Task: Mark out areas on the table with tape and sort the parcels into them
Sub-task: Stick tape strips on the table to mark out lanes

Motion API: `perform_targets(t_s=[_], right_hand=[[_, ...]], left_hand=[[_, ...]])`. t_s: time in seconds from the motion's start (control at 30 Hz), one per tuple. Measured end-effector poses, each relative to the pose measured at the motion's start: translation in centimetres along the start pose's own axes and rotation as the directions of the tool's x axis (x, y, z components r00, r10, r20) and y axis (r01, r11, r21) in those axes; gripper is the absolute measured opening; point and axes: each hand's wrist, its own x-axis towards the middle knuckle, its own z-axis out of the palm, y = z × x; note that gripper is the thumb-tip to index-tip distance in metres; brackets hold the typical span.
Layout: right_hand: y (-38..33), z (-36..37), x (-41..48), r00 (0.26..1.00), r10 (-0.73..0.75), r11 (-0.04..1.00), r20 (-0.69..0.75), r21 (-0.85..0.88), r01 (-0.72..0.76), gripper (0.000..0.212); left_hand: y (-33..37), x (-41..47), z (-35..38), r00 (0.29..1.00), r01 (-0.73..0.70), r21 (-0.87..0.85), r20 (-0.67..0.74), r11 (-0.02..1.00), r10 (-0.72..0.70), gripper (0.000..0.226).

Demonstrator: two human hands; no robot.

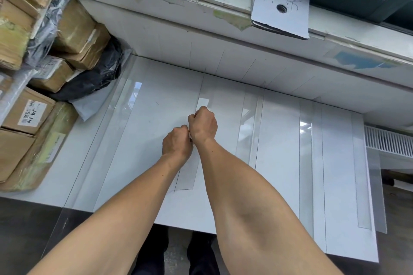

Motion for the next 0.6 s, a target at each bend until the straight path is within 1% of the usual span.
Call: perform_targets(t_s=[0.2, 0.6], right_hand=[[-0.06, 0.26, 0.00, 1.000, 0.009, 1.000, -0.027, 0.027, -0.009, 0.012], [0.35, -0.11, 0.45, 0.998, 0.035, 0.999, -0.045, 0.005, -0.035, 0.009]], left_hand=[[0.19, 0.24, -0.11, 1.000, 0.004, -0.016, 0.017, 1.000, -0.004, 0.009], [0.77, 0.38, 0.00, 0.999, -0.016, -0.049, 0.027, 0.999, 0.018, 0.009]])
